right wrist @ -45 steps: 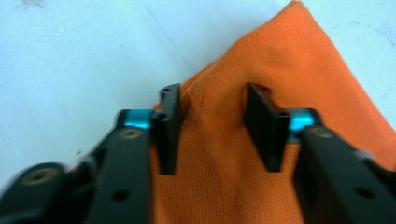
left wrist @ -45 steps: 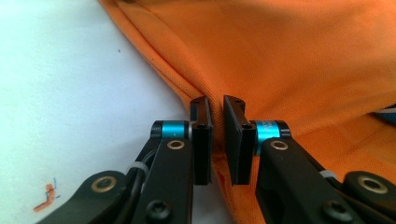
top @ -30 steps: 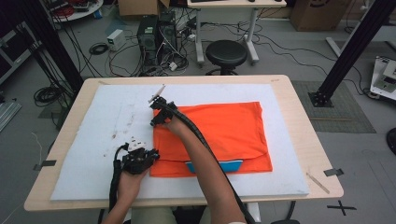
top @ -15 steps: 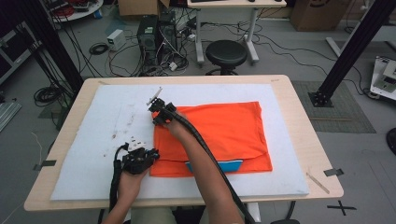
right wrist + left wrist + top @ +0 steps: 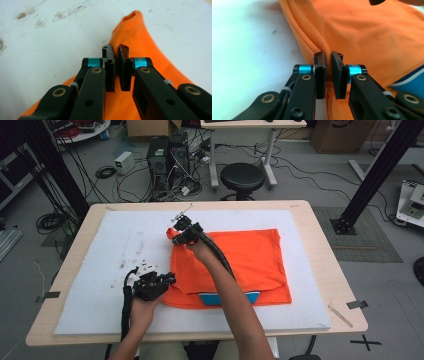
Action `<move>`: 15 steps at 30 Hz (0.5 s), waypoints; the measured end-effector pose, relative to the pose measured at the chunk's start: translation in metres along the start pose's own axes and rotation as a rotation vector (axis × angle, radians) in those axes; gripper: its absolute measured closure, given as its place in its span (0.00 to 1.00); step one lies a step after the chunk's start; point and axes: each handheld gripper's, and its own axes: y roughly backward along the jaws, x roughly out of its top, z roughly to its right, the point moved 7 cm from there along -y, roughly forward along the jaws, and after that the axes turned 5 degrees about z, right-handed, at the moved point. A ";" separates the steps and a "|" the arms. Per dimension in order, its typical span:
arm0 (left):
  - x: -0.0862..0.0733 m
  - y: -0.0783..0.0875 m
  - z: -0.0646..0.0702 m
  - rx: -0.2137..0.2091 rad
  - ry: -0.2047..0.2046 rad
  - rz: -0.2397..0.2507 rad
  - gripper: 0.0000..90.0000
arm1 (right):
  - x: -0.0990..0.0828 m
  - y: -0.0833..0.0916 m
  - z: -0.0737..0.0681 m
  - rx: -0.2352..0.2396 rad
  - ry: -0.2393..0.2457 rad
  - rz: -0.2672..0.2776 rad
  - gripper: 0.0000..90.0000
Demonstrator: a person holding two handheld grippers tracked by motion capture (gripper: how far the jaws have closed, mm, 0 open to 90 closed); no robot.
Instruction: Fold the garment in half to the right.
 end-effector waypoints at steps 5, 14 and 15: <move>0.016 -0.007 0.018 -0.053 -0.004 0.013 0.91 | -0.006 0.028 0.018 -0.012 -0.028 0.052 0.96; 0.044 -0.024 0.065 -0.169 -0.038 0.019 0.91 | -0.024 0.078 0.049 -0.033 -0.111 0.149 0.96; 0.048 -0.026 0.071 -0.179 -0.051 0.017 0.91 | -0.025 0.082 0.052 -0.037 -0.112 0.154 0.96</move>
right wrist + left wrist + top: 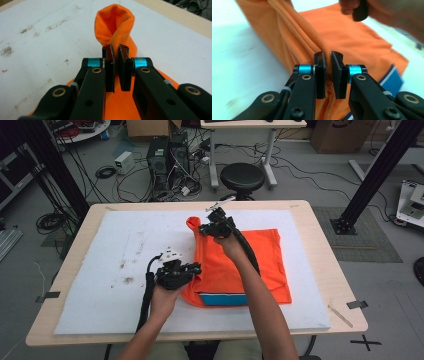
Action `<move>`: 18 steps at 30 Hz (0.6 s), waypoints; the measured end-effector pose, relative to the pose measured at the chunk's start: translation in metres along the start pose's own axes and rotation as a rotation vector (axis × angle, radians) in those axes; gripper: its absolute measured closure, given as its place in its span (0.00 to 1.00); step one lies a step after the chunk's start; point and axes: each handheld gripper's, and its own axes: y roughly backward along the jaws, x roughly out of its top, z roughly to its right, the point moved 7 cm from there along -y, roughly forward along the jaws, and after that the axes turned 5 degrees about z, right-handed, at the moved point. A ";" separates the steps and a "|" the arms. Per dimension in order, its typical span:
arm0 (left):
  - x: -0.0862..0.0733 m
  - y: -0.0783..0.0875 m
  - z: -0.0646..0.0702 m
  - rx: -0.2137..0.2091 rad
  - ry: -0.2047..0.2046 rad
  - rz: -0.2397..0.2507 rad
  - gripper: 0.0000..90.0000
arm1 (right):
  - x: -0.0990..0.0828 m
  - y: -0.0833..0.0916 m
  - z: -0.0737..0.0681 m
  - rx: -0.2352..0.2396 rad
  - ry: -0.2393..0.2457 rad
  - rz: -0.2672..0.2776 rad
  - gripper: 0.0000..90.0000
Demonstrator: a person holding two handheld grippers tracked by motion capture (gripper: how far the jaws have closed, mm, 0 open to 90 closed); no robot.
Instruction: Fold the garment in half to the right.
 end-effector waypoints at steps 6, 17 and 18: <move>0.017 -0.021 0.030 -0.050 -0.040 -0.015 0.91 | -0.007 0.030 0.020 -0.033 -0.021 0.018 0.95; 0.037 -0.063 0.076 -0.118 -0.081 -0.058 0.91 | -0.028 0.075 0.064 -0.103 -0.073 0.044 0.95; 0.038 -0.067 0.080 -0.128 -0.086 -0.061 0.91 | -0.030 0.079 0.068 -0.112 -0.080 0.044 0.95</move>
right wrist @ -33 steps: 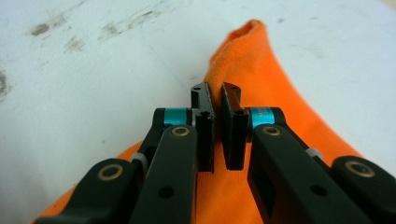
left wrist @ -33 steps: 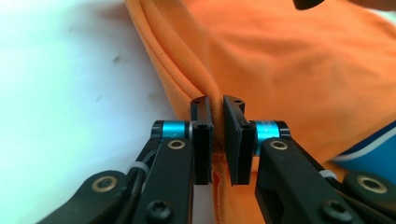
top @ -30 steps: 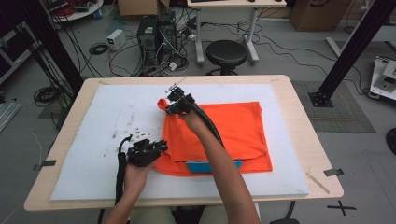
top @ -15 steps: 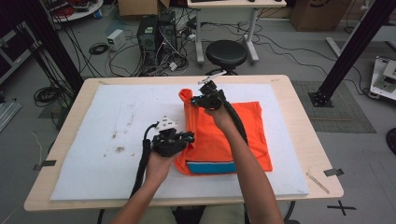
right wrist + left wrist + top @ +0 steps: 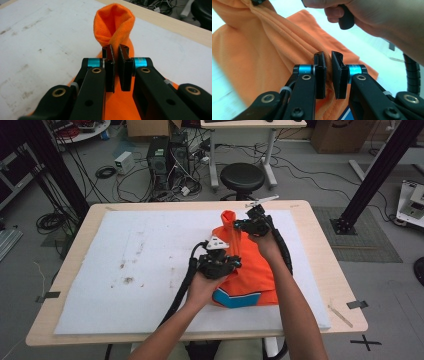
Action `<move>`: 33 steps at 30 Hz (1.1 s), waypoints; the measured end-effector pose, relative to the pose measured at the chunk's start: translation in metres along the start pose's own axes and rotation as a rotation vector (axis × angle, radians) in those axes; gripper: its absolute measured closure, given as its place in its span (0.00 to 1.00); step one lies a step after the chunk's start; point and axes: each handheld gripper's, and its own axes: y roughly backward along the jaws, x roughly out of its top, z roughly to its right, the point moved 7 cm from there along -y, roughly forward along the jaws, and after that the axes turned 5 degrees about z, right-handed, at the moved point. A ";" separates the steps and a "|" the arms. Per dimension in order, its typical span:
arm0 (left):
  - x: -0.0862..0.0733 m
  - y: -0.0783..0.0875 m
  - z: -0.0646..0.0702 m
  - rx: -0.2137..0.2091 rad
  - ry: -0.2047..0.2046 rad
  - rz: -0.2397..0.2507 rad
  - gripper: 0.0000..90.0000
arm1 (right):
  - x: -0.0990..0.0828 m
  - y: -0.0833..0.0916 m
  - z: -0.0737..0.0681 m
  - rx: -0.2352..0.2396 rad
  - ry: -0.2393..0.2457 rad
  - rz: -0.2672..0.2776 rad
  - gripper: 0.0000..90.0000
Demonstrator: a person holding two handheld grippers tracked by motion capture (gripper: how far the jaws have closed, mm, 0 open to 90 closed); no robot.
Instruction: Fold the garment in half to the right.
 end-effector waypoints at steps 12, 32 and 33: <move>0.001 -0.058 0.027 -0.037 -0.001 -0.078 0.91 | -0.034 0.019 0.049 -0.074 -0.052 -0.011 0.95; -0.024 -0.102 0.030 0.004 0.029 -0.120 0.59 | -0.084 0.024 0.094 -0.189 -0.181 -0.063 0.81; -0.025 -0.097 0.024 0.017 0.031 -0.104 0.56 | -0.084 0.026 0.095 -0.194 -0.188 -0.054 0.78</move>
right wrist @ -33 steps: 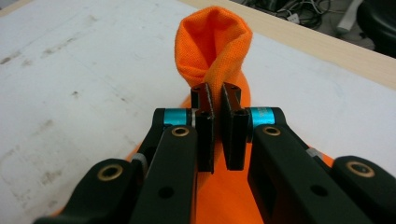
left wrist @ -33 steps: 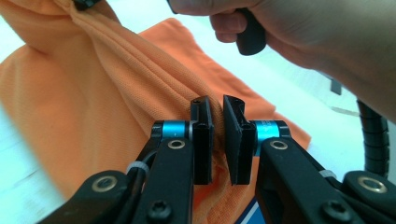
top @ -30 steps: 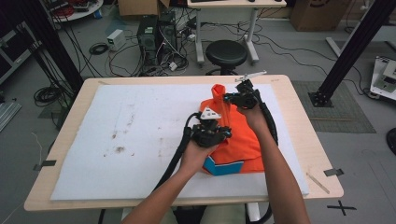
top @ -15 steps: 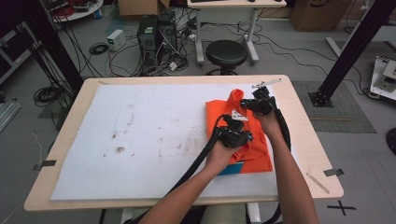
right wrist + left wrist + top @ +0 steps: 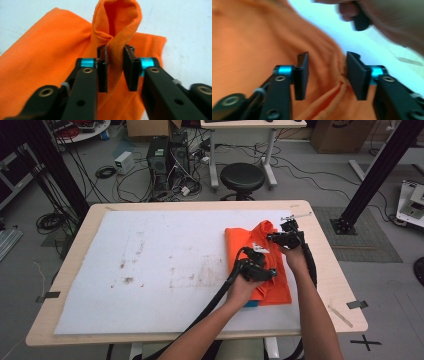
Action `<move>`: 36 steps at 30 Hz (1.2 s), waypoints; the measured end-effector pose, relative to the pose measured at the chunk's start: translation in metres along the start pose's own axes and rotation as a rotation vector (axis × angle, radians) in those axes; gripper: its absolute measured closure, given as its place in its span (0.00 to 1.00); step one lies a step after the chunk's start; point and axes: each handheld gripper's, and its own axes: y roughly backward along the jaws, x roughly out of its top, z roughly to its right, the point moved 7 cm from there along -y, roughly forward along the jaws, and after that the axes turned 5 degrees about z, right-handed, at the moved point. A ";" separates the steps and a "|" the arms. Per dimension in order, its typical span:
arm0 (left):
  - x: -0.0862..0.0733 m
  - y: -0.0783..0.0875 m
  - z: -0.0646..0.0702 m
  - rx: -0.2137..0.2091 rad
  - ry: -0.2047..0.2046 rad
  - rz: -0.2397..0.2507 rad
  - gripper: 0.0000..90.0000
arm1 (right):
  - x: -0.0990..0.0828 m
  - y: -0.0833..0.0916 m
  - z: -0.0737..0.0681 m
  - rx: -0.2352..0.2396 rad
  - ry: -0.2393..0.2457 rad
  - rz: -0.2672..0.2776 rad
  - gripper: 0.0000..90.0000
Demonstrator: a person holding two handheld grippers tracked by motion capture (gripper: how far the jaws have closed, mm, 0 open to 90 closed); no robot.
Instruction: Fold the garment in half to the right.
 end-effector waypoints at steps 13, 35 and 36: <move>-0.027 0.076 -0.094 0.143 0.018 0.168 0.37 | 0.004 0.019 0.013 -0.063 -0.034 0.046 0.75; -0.075 0.150 -0.175 0.290 0.042 0.197 0.26 | -0.029 0.010 0.012 -0.140 0.076 -0.098 0.96; -0.075 0.153 -0.178 0.288 0.038 0.197 0.26 | -0.030 0.010 0.013 -0.137 0.071 -0.100 0.96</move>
